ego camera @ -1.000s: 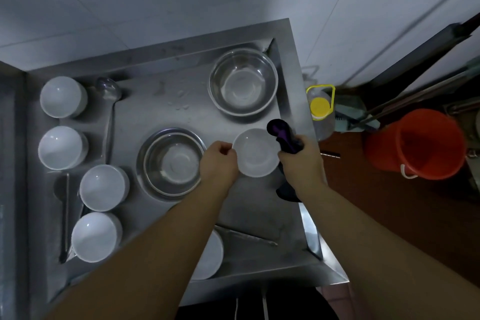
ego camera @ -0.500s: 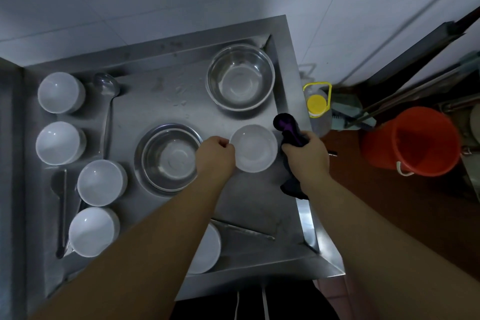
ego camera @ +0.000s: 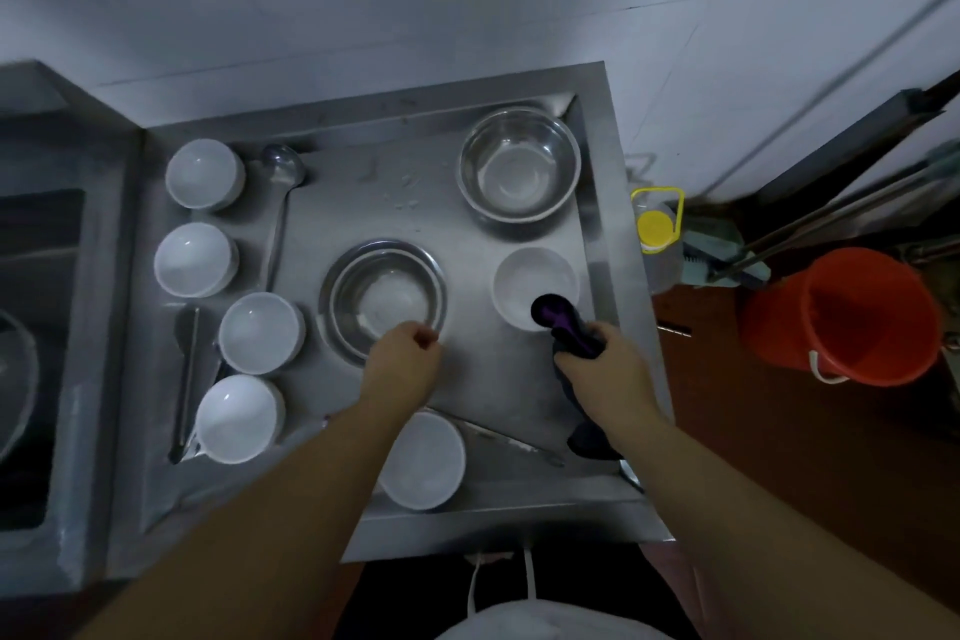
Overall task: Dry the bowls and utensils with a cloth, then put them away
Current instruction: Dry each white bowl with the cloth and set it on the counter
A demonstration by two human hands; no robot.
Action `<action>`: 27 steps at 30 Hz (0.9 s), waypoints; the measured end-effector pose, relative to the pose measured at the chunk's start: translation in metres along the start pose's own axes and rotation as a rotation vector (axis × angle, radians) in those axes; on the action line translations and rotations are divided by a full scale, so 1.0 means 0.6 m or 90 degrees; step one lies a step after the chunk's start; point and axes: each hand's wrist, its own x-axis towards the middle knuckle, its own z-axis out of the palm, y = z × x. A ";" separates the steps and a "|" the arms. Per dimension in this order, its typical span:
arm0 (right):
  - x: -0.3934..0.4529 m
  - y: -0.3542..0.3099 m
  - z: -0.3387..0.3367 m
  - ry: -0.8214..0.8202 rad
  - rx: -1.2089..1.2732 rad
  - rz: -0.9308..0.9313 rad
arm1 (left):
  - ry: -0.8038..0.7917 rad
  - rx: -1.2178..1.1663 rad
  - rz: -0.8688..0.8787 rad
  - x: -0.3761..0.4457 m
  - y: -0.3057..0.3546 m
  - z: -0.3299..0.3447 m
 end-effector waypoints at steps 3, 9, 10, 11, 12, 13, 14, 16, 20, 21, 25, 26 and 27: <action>-0.024 0.007 0.038 -0.054 -0.050 -0.014 | -0.026 0.025 -0.028 -0.036 -0.073 -0.015; -0.048 0.014 0.112 -0.162 -0.160 -0.035 | -0.053 0.063 -0.077 -0.084 -0.168 -0.013; -0.050 0.015 0.122 -0.168 -0.180 -0.044 | -0.063 0.059 -0.084 -0.089 -0.180 -0.007; -0.053 0.017 0.132 -0.174 -0.196 -0.049 | -0.073 0.056 -0.095 -0.093 -0.190 -0.002; -0.055 0.018 0.141 -0.178 -0.208 -0.052 | -0.083 0.052 -0.107 -0.096 -0.198 0.003; -0.057 0.020 0.148 -0.182 -0.218 -0.054 | -0.097 0.046 -0.117 -0.099 -0.206 0.008; -0.059 0.022 0.155 -0.183 -0.226 -0.055 | -0.111 0.037 -0.121 -0.100 -0.213 0.013; -0.063 0.023 0.165 -0.179 -0.237 -0.059 | -0.125 0.015 -0.128 -0.101 -0.223 0.023; -0.074 0.020 0.175 -0.192 -0.219 -0.039 | -0.122 -0.038 -0.150 -0.102 -0.233 0.035; -0.077 0.020 0.175 -0.192 -0.205 -0.034 | -0.118 -0.046 -0.154 -0.103 -0.234 0.037; -0.092 0.008 0.168 -0.193 -0.161 -0.012 | -0.145 -0.115 -0.158 -0.111 -0.233 0.032; -0.098 0.003 0.166 -0.196 -0.146 -0.009 | -0.147 -0.167 -0.175 -0.115 -0.231 0.027; -0.104 -0.004 0.164 -0.201 -0.130 -0.009 | -0.143 -0.227 -0.198 -0.119 -0.229 0.020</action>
